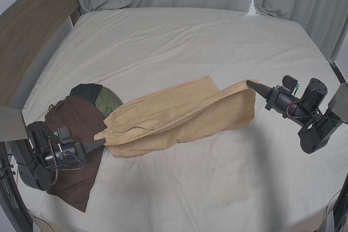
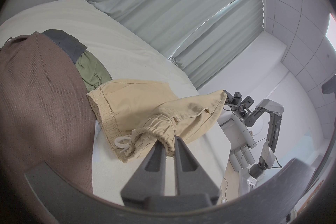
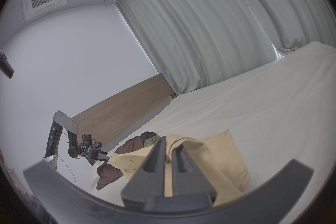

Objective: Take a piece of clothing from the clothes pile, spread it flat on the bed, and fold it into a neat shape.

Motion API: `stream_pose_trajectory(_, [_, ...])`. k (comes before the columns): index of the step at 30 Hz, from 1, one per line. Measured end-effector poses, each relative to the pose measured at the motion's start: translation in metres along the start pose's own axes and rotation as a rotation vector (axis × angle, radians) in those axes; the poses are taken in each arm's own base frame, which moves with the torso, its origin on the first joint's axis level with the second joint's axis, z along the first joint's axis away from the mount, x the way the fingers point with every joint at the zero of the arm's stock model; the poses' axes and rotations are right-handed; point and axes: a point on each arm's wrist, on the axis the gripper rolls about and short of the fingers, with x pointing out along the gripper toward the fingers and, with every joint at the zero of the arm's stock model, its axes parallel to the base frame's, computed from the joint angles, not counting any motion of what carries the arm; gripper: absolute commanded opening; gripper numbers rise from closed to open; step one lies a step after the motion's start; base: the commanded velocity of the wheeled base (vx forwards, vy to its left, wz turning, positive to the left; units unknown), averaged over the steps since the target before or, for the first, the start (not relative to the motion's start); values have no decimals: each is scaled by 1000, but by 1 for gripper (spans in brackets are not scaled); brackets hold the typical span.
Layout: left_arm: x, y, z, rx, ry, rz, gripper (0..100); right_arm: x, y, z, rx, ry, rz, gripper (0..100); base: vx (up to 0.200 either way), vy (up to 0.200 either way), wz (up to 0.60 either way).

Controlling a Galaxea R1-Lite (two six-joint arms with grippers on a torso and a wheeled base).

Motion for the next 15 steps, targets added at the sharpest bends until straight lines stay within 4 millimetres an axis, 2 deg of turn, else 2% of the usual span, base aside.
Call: stream_pose_trajectory(15, [6, 5, 11, -60, -57, 56, 0, 31, -25, 3, 1, -14, 9, 0, 0, 0, 0])
